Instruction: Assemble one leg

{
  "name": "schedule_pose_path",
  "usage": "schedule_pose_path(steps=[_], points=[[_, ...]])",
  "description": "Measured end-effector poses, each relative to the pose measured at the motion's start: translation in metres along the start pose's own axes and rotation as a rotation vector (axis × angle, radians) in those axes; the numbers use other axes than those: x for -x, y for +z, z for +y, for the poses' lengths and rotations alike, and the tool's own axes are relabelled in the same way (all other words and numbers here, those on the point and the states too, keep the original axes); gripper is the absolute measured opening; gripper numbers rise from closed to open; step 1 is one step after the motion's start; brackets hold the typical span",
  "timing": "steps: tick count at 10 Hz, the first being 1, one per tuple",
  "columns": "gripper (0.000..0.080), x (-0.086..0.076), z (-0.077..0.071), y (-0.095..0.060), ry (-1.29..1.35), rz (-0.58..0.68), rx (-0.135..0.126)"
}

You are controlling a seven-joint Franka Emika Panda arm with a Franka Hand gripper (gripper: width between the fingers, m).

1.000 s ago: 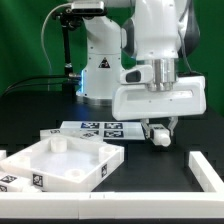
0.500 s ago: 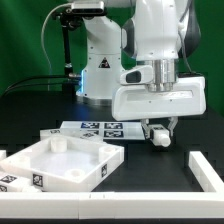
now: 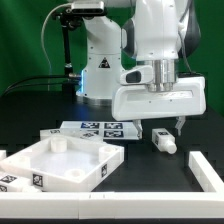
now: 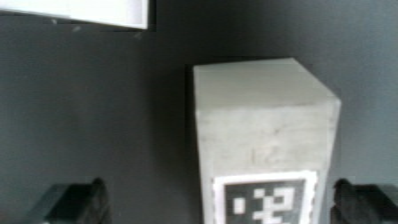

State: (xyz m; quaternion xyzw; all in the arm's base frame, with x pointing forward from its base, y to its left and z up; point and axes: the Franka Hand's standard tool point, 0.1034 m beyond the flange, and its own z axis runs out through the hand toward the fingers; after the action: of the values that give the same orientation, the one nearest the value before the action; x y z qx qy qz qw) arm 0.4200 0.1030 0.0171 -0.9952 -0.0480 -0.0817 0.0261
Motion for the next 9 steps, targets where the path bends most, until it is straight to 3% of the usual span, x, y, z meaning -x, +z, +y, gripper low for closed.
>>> schedule_pose_path(steps=[2, 3, 4, 6, 7, 8, 9], points=[[0.0644, 0.0, 0.002, -0.001, -0.019, -0.01, 0.001], [0.0649, -0.003, 0.01, -0.016, -0.059, -0.041, 0.002], [0.0649, -0.013, 0.025, -0.033, -0.117, -0.048, 0.004], [0.0649, -0.032, 0.065, -0.048, -0.229, -0.06, 0.004], [0.0649, -0.056, 0.082, -0.058, -0.291, -0.059, -0.002], [0.0649, -0.066, 0.085, -0.06, -0.29, -0.04, 0.003], [0.0649, -0.063, 0.083, -0.059, -0.292, -0.047, 0.001]])
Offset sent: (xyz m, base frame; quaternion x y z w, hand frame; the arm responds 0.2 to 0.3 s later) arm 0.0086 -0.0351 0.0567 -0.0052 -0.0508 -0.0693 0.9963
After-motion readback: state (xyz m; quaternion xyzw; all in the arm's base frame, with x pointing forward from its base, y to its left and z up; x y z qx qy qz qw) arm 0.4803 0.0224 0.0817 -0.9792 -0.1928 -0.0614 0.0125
